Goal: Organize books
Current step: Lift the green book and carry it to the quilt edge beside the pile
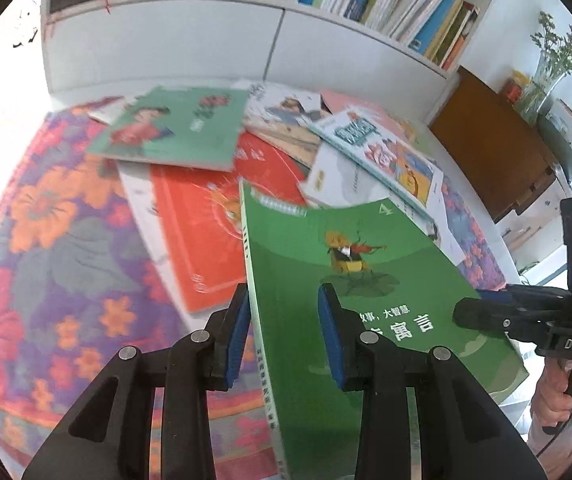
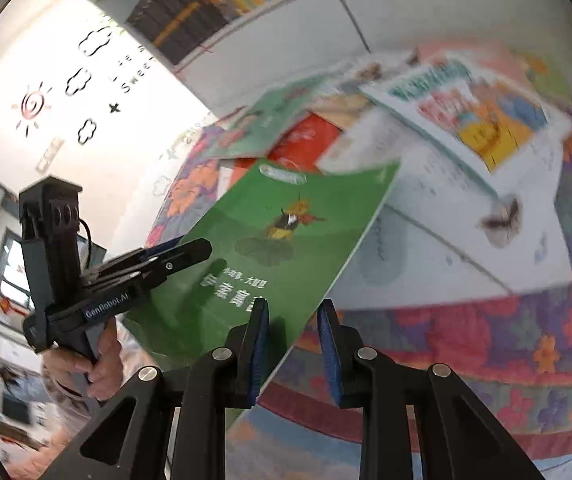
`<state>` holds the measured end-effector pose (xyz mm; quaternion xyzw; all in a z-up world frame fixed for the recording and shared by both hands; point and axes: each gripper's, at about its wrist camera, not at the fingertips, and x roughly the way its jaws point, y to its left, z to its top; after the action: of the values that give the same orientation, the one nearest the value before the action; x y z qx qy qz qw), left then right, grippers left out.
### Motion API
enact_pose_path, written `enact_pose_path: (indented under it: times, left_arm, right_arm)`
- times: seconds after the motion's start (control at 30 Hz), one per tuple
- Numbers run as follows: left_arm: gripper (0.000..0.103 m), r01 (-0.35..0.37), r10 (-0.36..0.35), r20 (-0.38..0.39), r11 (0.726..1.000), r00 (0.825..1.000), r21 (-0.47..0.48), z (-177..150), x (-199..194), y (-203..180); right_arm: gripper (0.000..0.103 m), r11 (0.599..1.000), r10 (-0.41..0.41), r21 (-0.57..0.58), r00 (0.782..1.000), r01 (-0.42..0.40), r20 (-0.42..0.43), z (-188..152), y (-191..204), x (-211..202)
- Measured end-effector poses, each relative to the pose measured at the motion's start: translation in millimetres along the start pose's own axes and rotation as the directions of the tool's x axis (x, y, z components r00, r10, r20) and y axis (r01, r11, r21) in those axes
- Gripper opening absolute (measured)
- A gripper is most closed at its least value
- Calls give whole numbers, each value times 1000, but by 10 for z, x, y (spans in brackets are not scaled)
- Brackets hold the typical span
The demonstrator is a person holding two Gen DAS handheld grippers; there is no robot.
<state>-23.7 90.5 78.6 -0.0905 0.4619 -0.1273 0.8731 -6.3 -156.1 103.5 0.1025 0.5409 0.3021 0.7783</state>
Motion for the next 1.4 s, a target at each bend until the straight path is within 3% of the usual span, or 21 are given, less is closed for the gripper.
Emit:
enact_pose_path:
  times: [0.1,0.4,0.63,0.7,0.8,0.83,0.87,0.9,1.0,1.03,1.13,1.2,1.27,1.33,1.4]
  left_arm:
    - [31,-58,57,26,998,998,11,15,-122,125]
    - [31,-86,93,82,993,992,-86,-14,-522,825]
    - [31,-193,212,148,973,966,-129,-61,-794,1414]
    - [30,-188,209,164,973,964,-131,-72,-803,1577]
    - [30,-218,237,135,966,962,-141,-79,-692,1805]
    - [30,-257,277,116,953,954,-158,-95,-620,1900]
    - [30,-278,297,89,943,951,-181,-120,-551,1990]
    - [30,-291,309,51,932,950,-217,-162,-472,2114]
    - [30,-289,302,3,914,953,-285,-298,-376,2342]
    - [30,-285,296,-9,912,955,-294,-340,-373,2368]
    - [30,-217,229,5,932,974,-290,-452,-431,2342]
    - [30,-197,206,6,944,979,-263,-462,-428,2261]
    - [30,-185,189,-8,955,982,-234,-447,-371,2178]
    - [30,-165,165,-19,961,986,-222,-428,-293,2135]
    - [31,-115,110,-35,967,993,-227,-426,-205,2110]
  right_arm:
    - [26,999,19,-39,1000,-19,4,61,250,22]
    - [25,980,3,-200,1000,1,19,266,994,453]
    - [25,946,10,-323,999,5,44,472,1569,1022]
    - [25,938,6,-346,999,10,46,501,1674,1221]
    - [22,927,20,-376,999,-8,26,531,1811,1545]
    - [20,920,-39,-388,998,54,47,525,1847,1664]
    - [20,915,-59,-399,998,67,31,521,1857,1793]
    - [20,926,-78,-372,996,61,-31,527,1794,1977]
    - [18,975,-30,-220,989,-2,-144,529,1495,2296]
    - [16,977,-14,-213,993,-11,-114,530,1460,2283]
    - [21,978,-48,-208,993,26,-104,518,1389,2191]
    - [27,982,-29,-187,991,4,-129,468,1296,2131]
    - [39,984,-9,-178,989,-17,-146,446,1243,2088]
    - [50,983,-39,-183,987,10,-159,438,1283,2052]
    - [51,982,-54,-189,983,21,-174,431,1322,2060]
